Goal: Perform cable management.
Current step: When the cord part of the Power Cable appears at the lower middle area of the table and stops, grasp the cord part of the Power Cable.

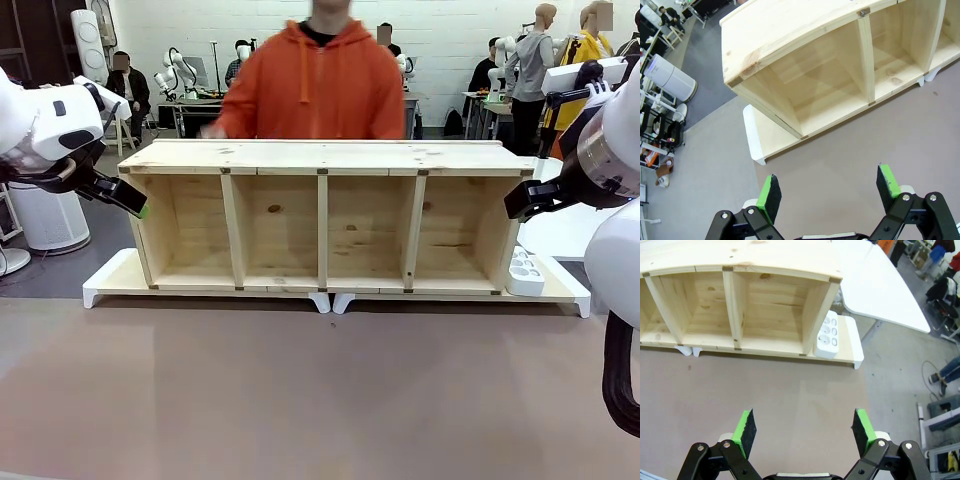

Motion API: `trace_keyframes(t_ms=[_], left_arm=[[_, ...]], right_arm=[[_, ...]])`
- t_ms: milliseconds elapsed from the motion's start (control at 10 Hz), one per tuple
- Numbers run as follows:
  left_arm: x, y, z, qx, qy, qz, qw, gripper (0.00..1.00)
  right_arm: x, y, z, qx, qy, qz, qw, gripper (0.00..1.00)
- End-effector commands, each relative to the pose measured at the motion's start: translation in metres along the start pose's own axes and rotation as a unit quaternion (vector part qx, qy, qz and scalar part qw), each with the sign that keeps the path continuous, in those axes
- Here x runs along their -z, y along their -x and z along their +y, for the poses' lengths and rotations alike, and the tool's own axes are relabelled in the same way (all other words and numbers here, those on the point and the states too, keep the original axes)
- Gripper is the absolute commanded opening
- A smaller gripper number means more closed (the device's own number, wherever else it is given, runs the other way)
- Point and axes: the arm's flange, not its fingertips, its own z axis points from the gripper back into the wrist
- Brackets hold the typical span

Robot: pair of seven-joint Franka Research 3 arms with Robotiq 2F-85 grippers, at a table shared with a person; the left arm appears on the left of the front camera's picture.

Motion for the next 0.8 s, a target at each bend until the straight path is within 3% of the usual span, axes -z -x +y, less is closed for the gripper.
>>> trace_keyframes(t_ms=[0,700], left_arm=[[0.0001,0.0001,0.0005,0.000,0.001,0.000,1.000,1.00],[0.0001,0.0001,0.0005,0.000,0.001,0.000,1.000,1.00]], right_arm=[[0.0002,0.0000,-0.0003,-0.004,-0.002,0.000,1.000,1.00],[0.0002,0.0000,-0.0003,-0.004,-0.002,0.000,1.000,1.00]])
